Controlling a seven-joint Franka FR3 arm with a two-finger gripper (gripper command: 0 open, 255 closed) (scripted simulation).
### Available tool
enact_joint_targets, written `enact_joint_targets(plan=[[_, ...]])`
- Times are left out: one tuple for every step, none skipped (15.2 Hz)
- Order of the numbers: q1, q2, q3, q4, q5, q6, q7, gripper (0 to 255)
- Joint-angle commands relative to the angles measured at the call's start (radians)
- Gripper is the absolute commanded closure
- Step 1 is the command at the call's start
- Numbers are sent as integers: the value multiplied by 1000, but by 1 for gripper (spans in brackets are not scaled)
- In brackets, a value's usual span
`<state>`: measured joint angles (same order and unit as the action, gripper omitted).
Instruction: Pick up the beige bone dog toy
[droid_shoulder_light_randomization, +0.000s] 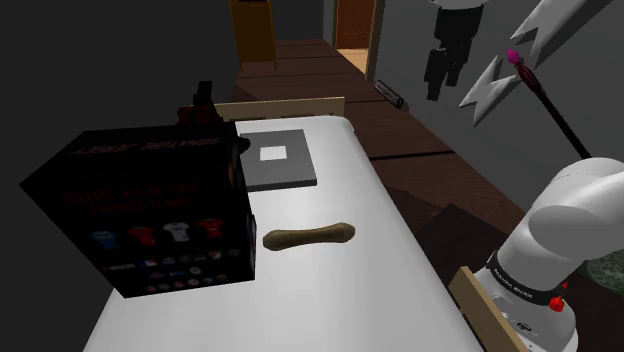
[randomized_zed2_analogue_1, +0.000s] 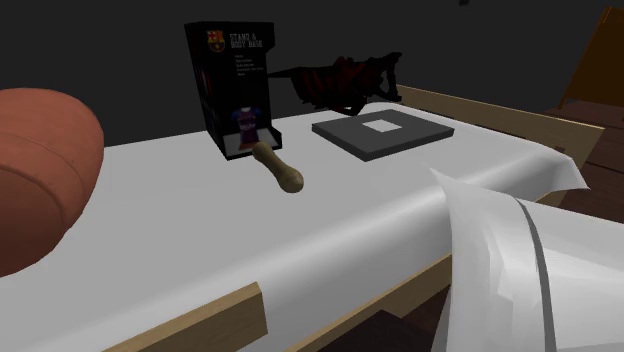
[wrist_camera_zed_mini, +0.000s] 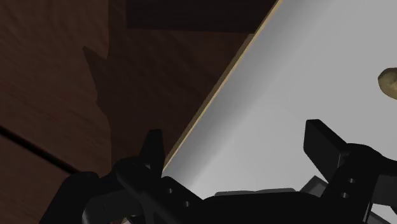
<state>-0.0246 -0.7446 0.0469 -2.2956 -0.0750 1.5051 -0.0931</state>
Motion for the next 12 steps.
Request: enact_joint_targets(plan=[[0, 0, 0, 0, 0, 0, 0, 0], [13, 16, 7, -10, 8, 23, -8, 0], [26, 33, 15, -19, 17, 47, -15, 0], [38, 50, 22, -27, 25, 70, -23, 0], [51, 67, 30, -35, 33, 93, -31, 0], [64, 85, 38, -42, 41, 116, -39, 0], [77, 104, 46, -48, 49, 139, -47, 0], [89, 123, 55, -54, 57, 162, -55, 0], [102, 142, 63, -59, 65, 184, -63, 0], [114, 162, 72, -63, 72, 207, -72, 0], [127, 182, 81, -67, 80, 229, -80, 0], [139, 203, 90, -70, 87, 250, -89, 0]])
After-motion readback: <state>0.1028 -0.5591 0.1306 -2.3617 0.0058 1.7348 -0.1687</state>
